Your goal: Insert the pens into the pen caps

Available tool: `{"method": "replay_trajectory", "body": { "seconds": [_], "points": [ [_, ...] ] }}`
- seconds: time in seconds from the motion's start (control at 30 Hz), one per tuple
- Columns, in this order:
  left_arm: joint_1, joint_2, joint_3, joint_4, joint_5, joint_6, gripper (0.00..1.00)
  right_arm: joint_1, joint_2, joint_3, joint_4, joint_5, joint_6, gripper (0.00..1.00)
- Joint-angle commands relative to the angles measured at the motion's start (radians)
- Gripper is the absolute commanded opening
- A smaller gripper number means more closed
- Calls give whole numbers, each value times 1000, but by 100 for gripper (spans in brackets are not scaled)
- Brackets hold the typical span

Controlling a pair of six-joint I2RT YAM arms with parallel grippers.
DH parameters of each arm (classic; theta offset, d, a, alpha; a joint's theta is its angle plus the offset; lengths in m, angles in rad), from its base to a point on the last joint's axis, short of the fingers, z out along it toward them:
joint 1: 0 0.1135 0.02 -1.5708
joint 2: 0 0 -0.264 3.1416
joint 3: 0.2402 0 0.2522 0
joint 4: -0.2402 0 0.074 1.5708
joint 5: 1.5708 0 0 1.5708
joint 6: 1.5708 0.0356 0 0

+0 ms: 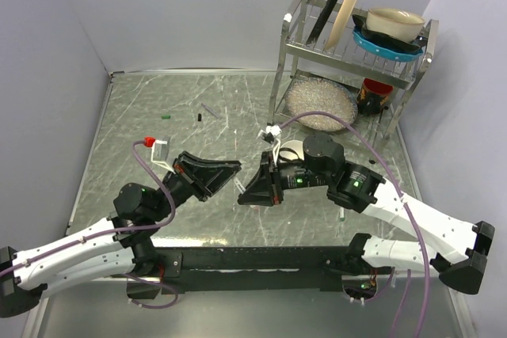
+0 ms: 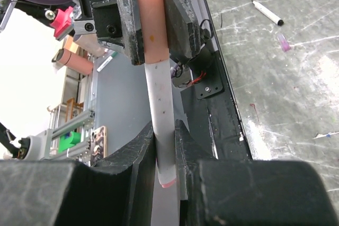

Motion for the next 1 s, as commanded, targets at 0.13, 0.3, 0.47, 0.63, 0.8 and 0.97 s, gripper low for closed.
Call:
{"method": "replay_trajectory", "body": {
  "seconds": [0.13,0.3,0.47,0.63,0.8,0.97],
  "points": [
    [-102,66,39,-466,289,17,1,-88,-10,77,496,320,17,0],
    [-79,134,276,-655,146,102,1,-88,-97,-72,443,286,-6,8],
    [-33,240,475,-791,69,143,1,-88,-271,-228,248,249,-71,63],
    [71,302,501,-816,61,148,1,-88,-500,-389,79,294,-63,96],
    [207,432,399,-727,146,105,1,-88,-671,-495,70,334,21,99],
    [280,659,366,-665,161,70,1,-88,-699,-499,21,372,21,99]
  ]
}}
